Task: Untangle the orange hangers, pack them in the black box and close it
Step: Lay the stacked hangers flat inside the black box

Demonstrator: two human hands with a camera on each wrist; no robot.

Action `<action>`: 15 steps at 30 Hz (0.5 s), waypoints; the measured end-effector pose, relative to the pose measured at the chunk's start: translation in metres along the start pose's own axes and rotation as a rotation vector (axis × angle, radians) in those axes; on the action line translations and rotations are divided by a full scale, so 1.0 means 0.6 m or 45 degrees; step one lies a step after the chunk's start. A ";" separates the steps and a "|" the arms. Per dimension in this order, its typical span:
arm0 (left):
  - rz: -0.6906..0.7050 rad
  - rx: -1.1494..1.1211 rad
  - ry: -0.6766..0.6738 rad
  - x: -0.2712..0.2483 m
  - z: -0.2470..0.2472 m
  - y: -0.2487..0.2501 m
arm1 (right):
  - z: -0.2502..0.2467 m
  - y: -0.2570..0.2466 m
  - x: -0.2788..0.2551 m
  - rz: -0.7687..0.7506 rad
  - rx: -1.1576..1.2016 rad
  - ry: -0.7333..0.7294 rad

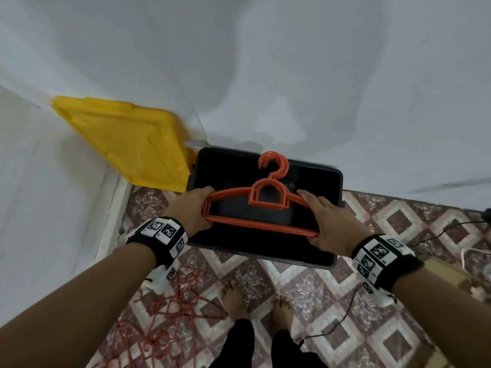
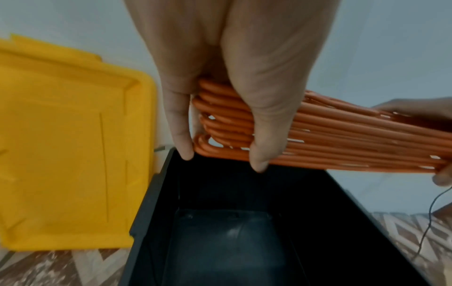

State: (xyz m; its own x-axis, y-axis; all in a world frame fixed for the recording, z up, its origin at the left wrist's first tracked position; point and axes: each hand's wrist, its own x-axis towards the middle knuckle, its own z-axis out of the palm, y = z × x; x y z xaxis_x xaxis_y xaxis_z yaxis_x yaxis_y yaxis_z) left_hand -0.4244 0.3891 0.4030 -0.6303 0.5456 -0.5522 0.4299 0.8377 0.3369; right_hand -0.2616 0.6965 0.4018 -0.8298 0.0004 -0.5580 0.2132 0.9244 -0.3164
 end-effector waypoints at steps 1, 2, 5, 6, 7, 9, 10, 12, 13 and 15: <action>-0.027 0.030 -0.004 0.009 0.018 -0.004 | 0.014 0.001 0.011 0.014 -0.025 -0.003; -0.055 0.062 -0.016 0.014 0.032 -0.007 | 0.024 0.001 0.021 0.021 -0.041 -0.003; -0.080 0.112 -0.082 0.028 0.071 -0.021 | 0.056 0.004 0.044 0.026 -0.069 -0.049; -0.086 0.118 -0.087 0.034 0.081 -0.027 | 0.067 0.004 0.052 0.029 -0.080 -0.081; -0.089 0.126 -0.077 0.041 0.087 -0.032 | 0.074 0.002 0.059 0.031 -0.087 -0.101; -0.093 0.125 -0.064 0.058 0.101 -0.036 | 0.094 0.000 0.077 0.022 -0.099 -0.130; -0.091 0.130 -0.051 0.070 0.110 -0.037 | 0.105 -0.001 0.091 0.006 -0.101 -0.129; -0.105 0.143 -0.055 0.099 0.134 -0.044 | 0.130 0.008 0.125 -0.006 -0.086 -0.142; -0.119 0.147 -0.071 0.116 0.151 -0.049 | 0.146 0.016 0.142 -0.005 -0.078 -0.154; -0.152 0.145 -0.109 0.140 0.174 -0.059 | 0.168 0.029 0.167 -0.015 -0.071 -0.153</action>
State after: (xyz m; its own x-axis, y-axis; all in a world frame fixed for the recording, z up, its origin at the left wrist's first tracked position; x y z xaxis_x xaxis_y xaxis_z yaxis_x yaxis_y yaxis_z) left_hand -0.4250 0.4025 0.2653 -0.6261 0.4343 -0.6476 0.4290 0.8854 0.1790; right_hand -0.2888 0.6739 0.2631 -0.7636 -0.0532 -0.6435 0.1721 0.9438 -0.2822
